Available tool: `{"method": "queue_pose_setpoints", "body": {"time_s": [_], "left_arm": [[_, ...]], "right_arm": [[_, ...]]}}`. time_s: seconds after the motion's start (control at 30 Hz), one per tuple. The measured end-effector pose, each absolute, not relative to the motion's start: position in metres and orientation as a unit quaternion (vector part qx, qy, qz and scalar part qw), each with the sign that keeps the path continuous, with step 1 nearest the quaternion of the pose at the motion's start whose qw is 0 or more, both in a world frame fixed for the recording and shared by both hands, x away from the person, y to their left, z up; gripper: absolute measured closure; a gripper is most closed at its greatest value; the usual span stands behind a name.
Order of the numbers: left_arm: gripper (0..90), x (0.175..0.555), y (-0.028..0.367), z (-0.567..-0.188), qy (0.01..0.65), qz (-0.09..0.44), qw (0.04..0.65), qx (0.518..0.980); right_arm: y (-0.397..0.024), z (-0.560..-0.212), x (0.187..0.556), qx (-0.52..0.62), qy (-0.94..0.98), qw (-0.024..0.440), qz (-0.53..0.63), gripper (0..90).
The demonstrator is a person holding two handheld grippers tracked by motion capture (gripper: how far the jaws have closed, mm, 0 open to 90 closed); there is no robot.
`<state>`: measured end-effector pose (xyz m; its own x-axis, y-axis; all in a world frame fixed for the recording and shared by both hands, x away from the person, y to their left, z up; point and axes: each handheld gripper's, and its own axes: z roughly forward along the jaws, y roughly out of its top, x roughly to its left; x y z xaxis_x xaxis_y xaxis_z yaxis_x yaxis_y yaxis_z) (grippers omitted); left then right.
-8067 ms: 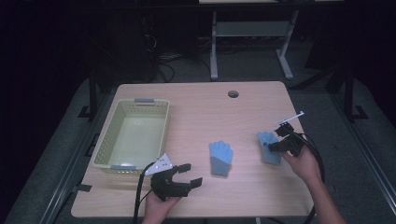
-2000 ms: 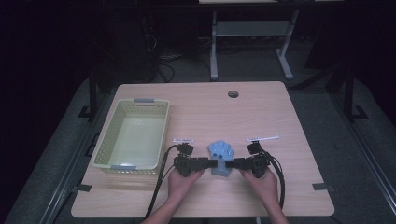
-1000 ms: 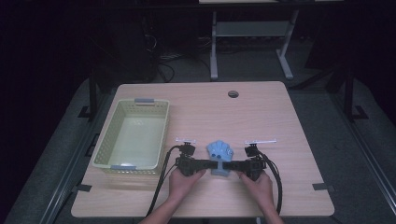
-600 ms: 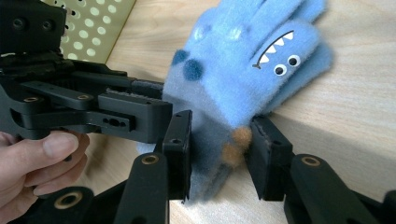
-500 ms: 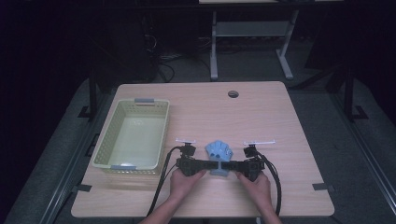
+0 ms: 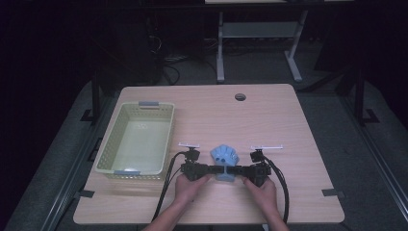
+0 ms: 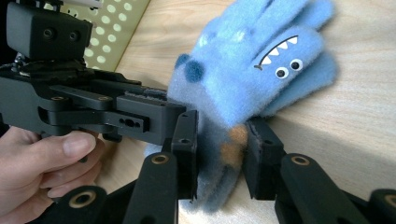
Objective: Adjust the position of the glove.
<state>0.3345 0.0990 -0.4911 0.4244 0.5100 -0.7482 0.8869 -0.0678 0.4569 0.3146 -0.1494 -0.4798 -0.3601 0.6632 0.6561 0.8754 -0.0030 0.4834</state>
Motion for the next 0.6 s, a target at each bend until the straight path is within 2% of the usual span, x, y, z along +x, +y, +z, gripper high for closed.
{"method": "queue_pose_setpoints", "body": {"time_s": [0.6], "left_arm": [[70.9, 0.3346, 0.1008, -0.4820, 0.482, -0.198, 0.476, 0.708]], "right_arm": [[-0.1497, -0.4712, 0.3125, -0.539, -0.700, 0.119, -0.453, 72.6]]}}
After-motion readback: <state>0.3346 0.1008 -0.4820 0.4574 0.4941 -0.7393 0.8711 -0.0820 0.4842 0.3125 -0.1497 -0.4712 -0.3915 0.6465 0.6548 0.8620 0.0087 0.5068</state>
